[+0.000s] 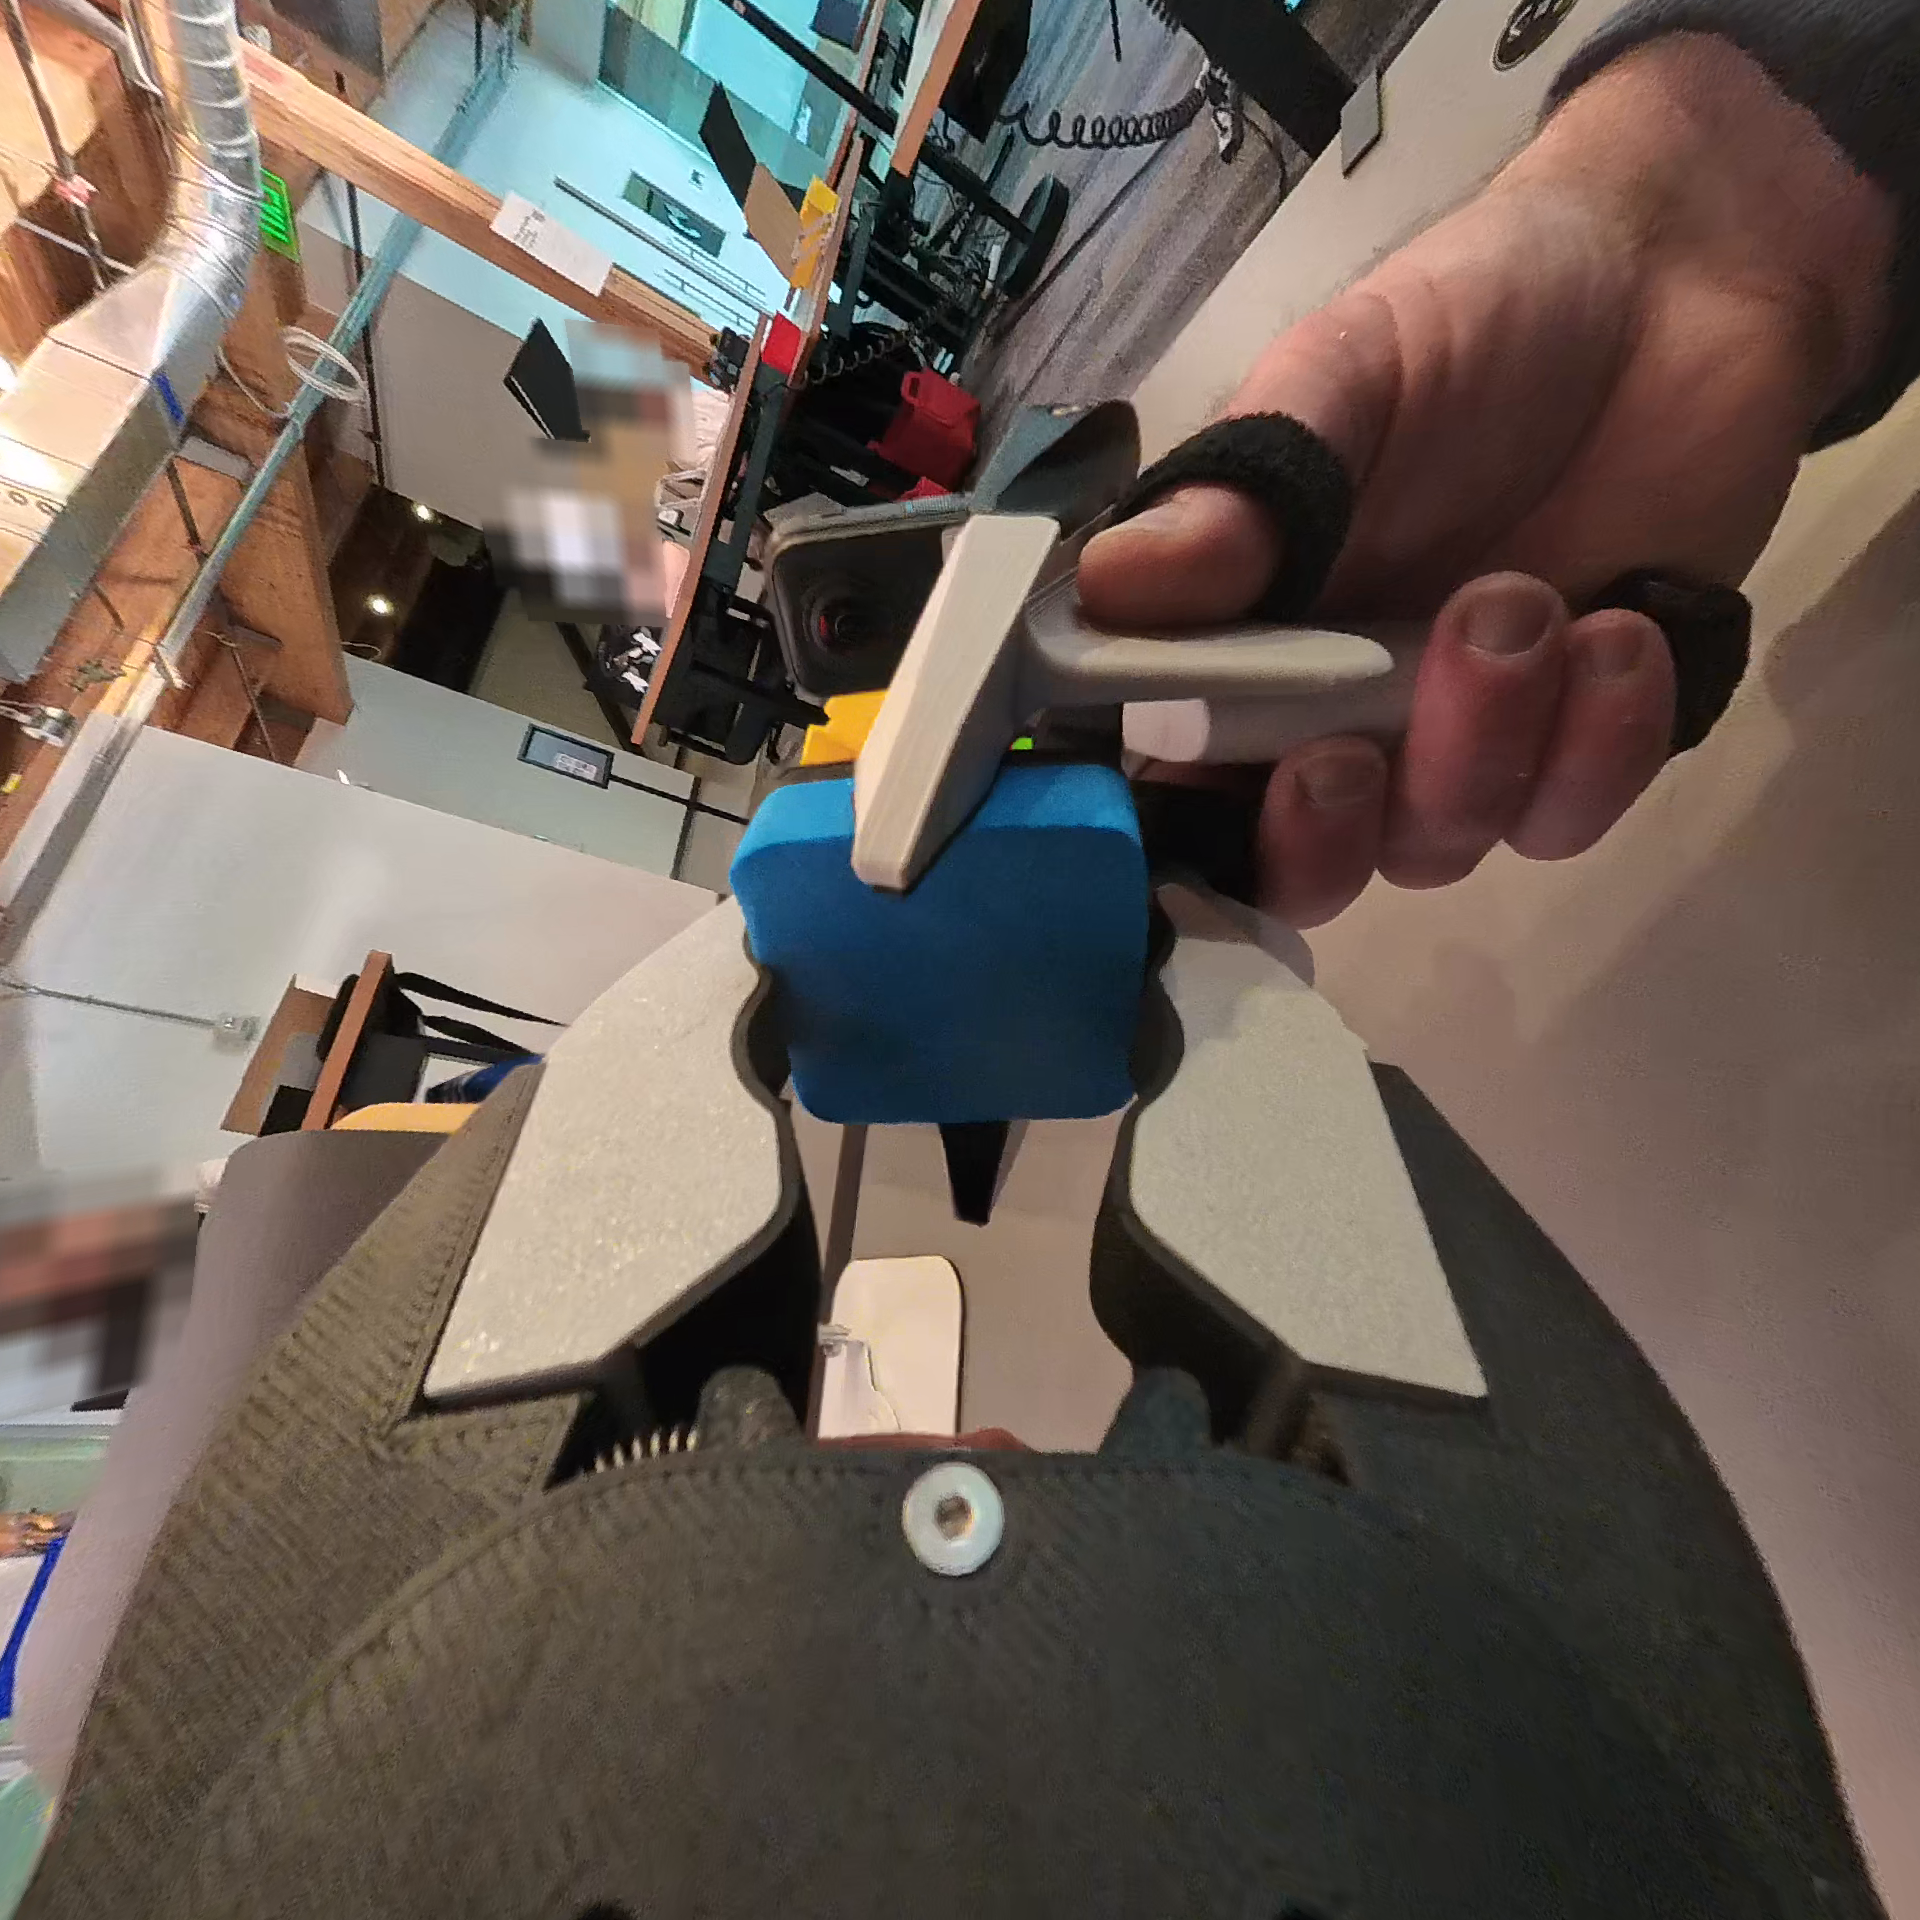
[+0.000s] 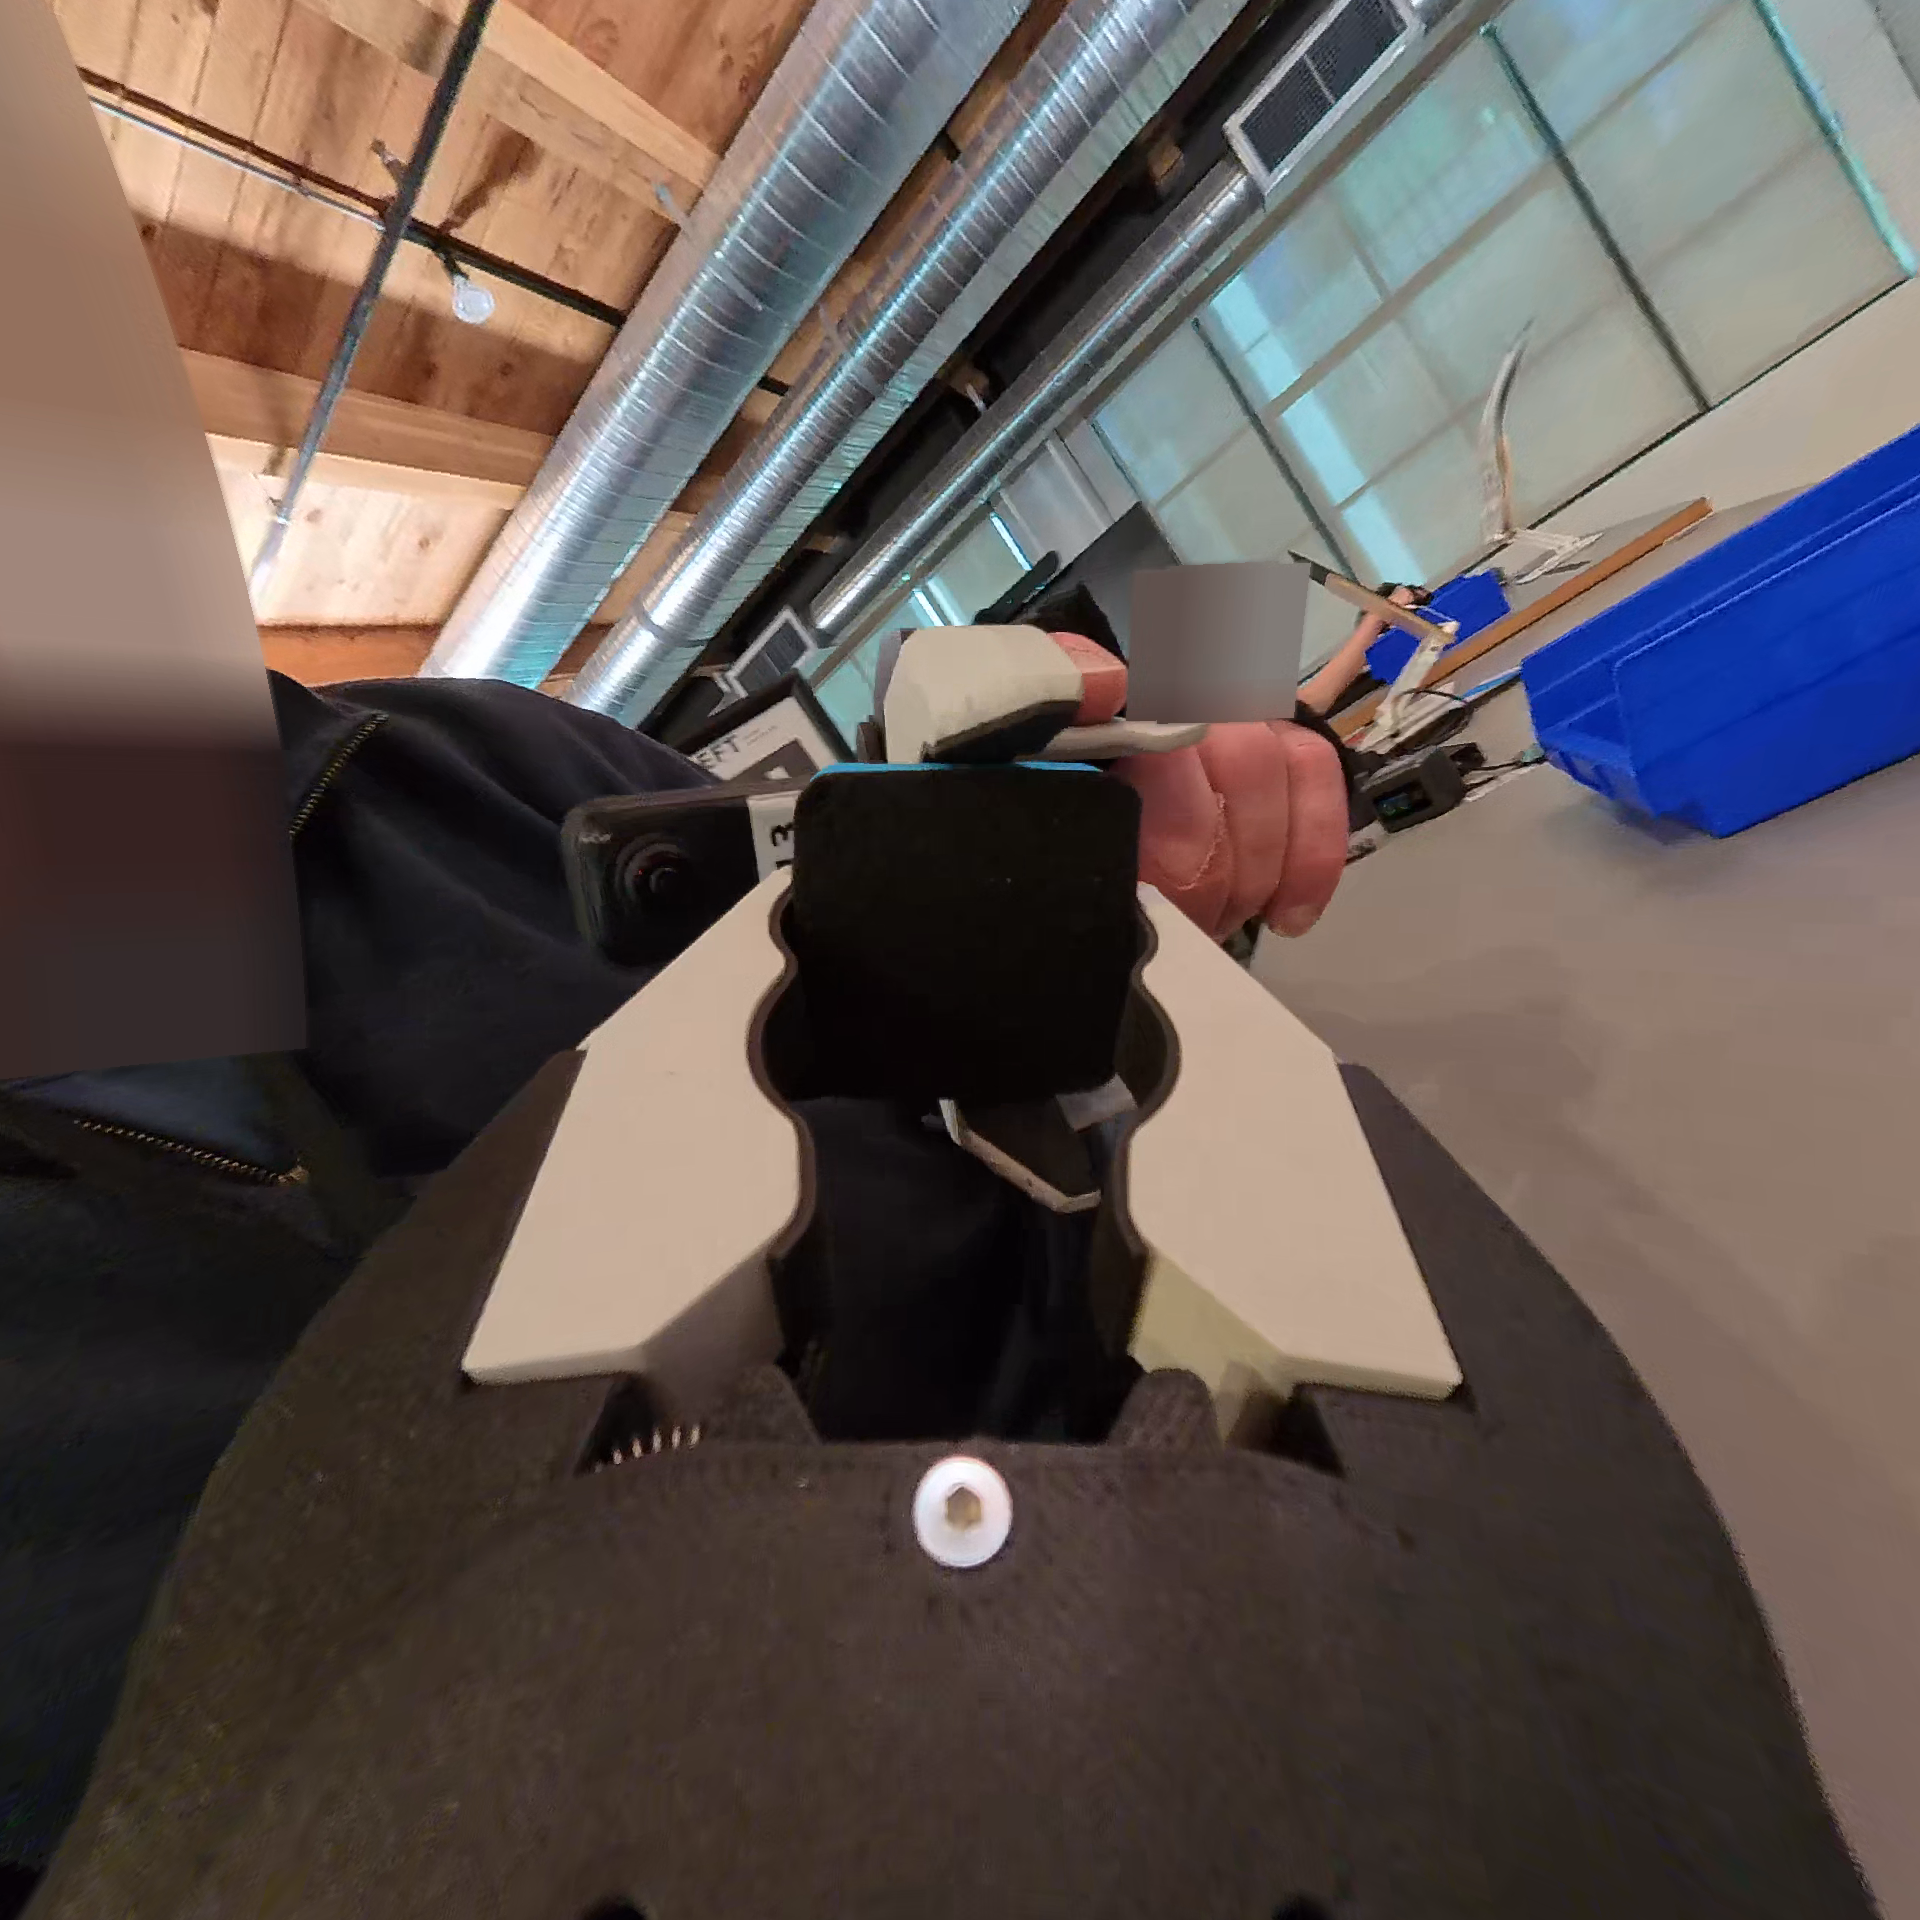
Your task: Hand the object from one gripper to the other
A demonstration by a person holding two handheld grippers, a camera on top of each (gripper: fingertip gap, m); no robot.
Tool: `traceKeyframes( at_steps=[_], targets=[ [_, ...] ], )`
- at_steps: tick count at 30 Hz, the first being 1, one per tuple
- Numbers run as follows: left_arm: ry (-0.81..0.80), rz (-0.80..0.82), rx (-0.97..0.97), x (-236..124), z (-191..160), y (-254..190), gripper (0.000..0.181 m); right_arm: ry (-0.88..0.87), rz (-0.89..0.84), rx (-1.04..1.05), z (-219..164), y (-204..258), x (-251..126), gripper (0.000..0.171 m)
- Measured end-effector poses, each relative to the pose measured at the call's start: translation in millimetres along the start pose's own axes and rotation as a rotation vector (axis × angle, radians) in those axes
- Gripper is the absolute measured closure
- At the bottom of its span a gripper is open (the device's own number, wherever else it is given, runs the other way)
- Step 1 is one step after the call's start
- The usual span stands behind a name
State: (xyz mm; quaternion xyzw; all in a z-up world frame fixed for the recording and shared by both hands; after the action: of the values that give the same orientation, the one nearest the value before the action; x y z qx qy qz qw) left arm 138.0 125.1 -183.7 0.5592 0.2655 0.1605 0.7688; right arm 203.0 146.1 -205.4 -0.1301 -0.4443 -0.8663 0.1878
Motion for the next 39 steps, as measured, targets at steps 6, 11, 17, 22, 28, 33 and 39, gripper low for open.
traceKeyframes(
  at_steps=[6, 11, 17, 22, 28, 33, 39],
  targets=[
    [0.092, -0.15, -0.086, 2, -12, 3, 0.119, -0.025, -0.32, -0.208, 13, 2, -14, 0.089],
    [0.288, -0.204, -0.029, 7, -30, 4, 0.119, -0.014, -0.679, -0.359, 19, 17, -17, 0.097],
    [0.42, -0.194, 0.134, 16, -26, 0, 0.119, -0.073, -0.811, -0.356, 14, 10, -9, 0.122],
    [0.467, -0.233, 0.204, 20, -22, -8, 0.119, -0.026, -0.857, -0.372, 11, 0, -4, 0.149],
    [0.392, -0.191, 0.207, 17, -19, -7, 0.117, -0.03, -0.659, -0.259, 13, 1, -8, 0.152],
    [0.176, -0.149, 0.192, 2, -8, -2, 0.097, 0.045, -0.178, -0.016, 7, 6, -17, 0.152],
    [-0.028, -0.186, 0.123, -10, 12, -4, 0.094, 0.087, 0.116, -0.027, 3, 12, -21, 0.151]
  ],
)
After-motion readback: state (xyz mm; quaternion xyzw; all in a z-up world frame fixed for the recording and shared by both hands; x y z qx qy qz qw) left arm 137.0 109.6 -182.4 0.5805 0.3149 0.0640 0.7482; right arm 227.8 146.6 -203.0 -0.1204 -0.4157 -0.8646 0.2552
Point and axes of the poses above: each gripper's, where its closed fingertips meet, x out along the fingers, z out of its top, y = z × x across the jaws, the point moved 7 cm from there along -x, back along the fingers, and after that the axes turned 14 degrees about x, right-handed, at the moved point
